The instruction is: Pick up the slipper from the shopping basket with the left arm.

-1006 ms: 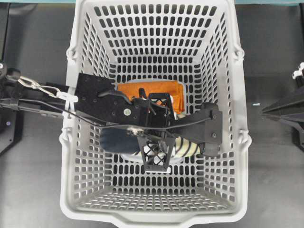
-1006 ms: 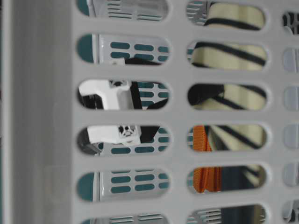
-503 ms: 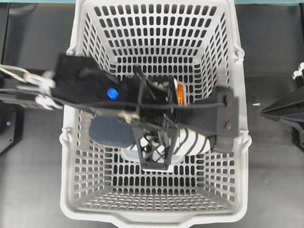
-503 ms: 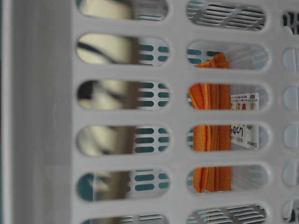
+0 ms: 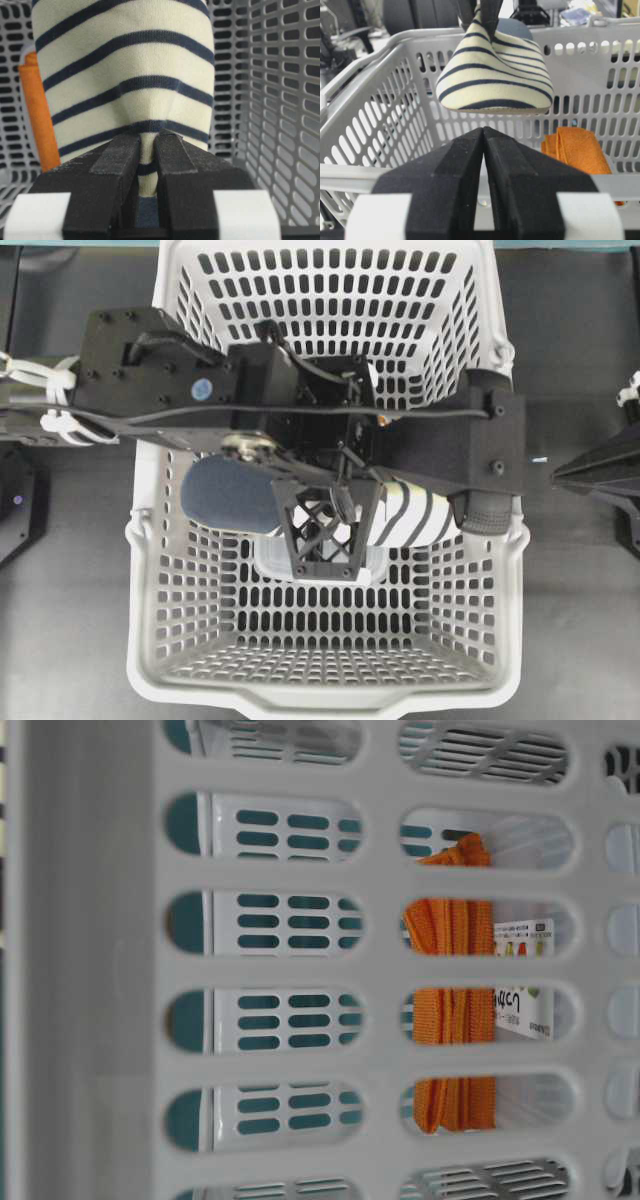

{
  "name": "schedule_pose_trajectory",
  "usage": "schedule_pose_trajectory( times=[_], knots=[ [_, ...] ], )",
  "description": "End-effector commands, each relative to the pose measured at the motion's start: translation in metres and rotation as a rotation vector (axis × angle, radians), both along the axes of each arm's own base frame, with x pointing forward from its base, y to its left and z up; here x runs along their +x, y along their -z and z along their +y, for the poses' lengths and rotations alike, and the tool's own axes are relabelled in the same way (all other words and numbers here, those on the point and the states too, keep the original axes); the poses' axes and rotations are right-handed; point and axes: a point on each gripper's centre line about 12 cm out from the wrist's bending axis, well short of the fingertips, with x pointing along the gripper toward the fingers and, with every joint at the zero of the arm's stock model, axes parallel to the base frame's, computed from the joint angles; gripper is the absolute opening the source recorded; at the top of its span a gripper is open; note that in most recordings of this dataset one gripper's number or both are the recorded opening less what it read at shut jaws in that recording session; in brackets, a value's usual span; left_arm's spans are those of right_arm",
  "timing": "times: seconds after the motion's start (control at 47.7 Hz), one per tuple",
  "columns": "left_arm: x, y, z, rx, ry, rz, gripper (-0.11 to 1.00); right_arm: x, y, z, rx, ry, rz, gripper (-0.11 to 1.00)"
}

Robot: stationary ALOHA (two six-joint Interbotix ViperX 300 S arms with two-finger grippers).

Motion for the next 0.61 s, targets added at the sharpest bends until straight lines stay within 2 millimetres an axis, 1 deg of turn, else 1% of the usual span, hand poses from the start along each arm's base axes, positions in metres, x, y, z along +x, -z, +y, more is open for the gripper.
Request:
schedule_pose_trajectory(
  times=[0.0, 0.587],
  knots=[
    [-0.0050, -0.0164, 0.0011, -0.001, -0.003, -0.043, 0.05, 0.0011, -0.0030, 0.0007, 0.004, -0.003, -0.009, 0.01],
    [0.0004, -0.0095, 0.0049, 0.001, -0.011, -0.034, 0.05, 0.0006, -0.0030, 0.0003, 0.007, -0.001, -0.010, 0.01]
  ],
)
